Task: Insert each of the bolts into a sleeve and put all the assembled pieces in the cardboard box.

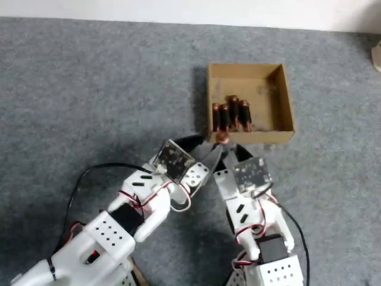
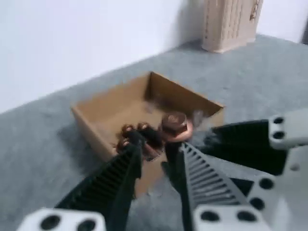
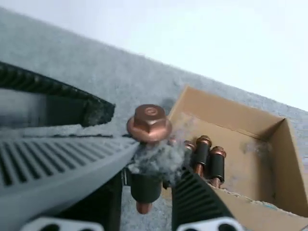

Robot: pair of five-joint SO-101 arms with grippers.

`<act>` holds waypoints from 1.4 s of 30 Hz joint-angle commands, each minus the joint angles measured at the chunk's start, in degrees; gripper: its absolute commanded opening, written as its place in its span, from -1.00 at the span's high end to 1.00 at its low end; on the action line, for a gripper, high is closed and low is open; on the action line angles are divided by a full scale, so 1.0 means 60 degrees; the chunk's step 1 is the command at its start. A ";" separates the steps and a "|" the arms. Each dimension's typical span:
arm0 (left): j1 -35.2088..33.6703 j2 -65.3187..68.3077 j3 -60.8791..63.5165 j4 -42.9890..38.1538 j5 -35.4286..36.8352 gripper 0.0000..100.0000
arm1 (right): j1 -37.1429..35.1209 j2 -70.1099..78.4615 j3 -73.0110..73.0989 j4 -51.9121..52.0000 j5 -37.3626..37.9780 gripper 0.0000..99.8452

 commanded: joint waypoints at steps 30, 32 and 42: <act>-0.1560 0.0066 -0.0857 0.1846 0.0645 0.72 | 0.1238 0.2996 -0.1297 -0.0359 0.0513 0.99; -0.1927 0.0066 -0.1194 0.2300 0.0864 0.72 | 0.1458 0.3905 -0.2147 -0.0374 0.0513 0.99; -0.3377 0.0022 -0.1824 0.3941 0.0850 0.72 | 0.2542 0.8022 -0.6308 -0.0374 0.0513 0.99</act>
